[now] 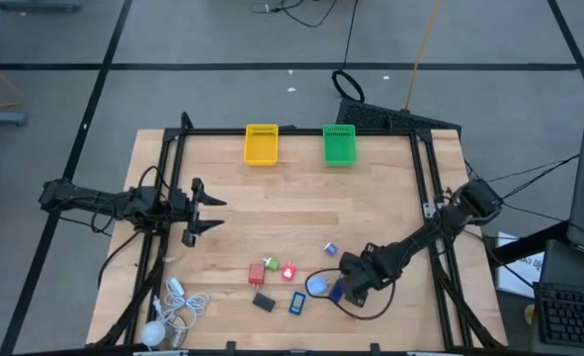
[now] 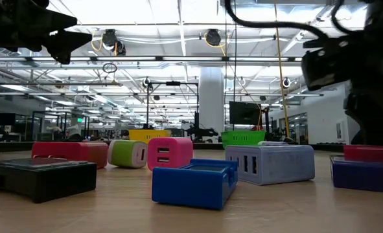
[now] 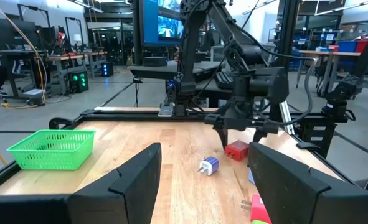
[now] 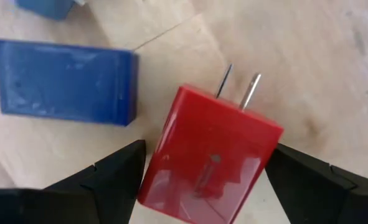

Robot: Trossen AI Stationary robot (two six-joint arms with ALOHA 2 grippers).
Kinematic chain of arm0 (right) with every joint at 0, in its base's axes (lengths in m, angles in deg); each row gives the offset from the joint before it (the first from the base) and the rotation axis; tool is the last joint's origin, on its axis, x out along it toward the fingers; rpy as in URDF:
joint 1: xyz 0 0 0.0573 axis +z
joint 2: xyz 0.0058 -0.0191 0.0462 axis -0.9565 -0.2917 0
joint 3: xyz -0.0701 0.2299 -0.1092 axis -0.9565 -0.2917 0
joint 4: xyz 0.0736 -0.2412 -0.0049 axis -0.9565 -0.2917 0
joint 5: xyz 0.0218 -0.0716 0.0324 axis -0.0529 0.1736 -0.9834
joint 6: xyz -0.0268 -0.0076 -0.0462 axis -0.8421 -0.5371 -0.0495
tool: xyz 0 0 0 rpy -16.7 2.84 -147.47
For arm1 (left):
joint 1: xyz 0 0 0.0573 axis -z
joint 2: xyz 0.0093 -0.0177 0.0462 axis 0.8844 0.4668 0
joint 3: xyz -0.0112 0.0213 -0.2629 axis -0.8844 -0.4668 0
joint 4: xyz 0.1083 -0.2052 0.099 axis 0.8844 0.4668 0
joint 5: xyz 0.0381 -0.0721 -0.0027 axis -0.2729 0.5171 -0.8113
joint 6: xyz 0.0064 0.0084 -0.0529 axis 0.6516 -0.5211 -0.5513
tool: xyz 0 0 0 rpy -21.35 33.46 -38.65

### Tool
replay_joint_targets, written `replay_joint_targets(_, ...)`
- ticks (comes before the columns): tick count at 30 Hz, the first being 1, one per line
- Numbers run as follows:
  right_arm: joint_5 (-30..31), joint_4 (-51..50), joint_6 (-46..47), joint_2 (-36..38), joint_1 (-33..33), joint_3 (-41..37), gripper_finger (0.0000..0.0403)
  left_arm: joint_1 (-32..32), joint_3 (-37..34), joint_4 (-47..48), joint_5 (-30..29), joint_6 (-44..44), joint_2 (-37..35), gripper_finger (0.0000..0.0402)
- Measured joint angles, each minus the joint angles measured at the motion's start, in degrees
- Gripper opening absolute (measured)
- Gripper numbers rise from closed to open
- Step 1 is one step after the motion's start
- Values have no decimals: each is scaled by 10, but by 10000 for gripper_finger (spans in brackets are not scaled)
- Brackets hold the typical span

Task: Pick & Place Office items
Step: Put the right red charger adapter into the green bin

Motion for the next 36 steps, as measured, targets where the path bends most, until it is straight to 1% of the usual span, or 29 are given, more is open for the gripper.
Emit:
replay_joint_targets(4,-11,-3,-21,0,-24,-18,312,0,0,0,0,0,0,244)
replay_joint_targets(7,-12,-3,-22,-1,-41,-38,302,0,0,0,0,0,0,244)
replay_joint_targets(11,-20,-2,-25,-1,-65,-61,274,0,0,0,0,0,0,244)
replay_joint_targets(15,-33,-5,-56,1,-82,-67,228,0,0,0,0,0,0,244)
replay_joint_targets(16,-34,-7,-66,7,-85,-67,217,0,0,0,0,0,0,244)
replay_joint_targets(19,-33,-8,-79,29,-97,-68,215,0,0,0,0,0,0,244)
replay_joint_targets(22,-24,-14,-82,79,-113,-69,215,0,0,0,0,0,0,244)
replay_joint_targets(24,-1,-41,-83,114,-121,-73,215,0,0,0,0,0,0,244)
replay_joint_targets(26,32,-44,-85,162,-134,-72,215,0,0,0,0,0,0,244)
replay_joint_targets(29,106,-51,-93,228,-152,-69,215,0,0,0,0,0,0,244)
replay_joint_targets(31,160,-55,-118,265,-166,-71,215,0,0,0,0,0,0,244)
replay_joint_targets(34,236,1,-176,302,-198,-79,215,0,0,0,0,0,0,244)
replay_joint_targets(35,251,32,-203,311,-213,-90,215,0,0,0,0,0,0,244)
replay_joint_targets(36,252,71,-232,316,-230,-105,215,0,0,0,0,0,0,244)
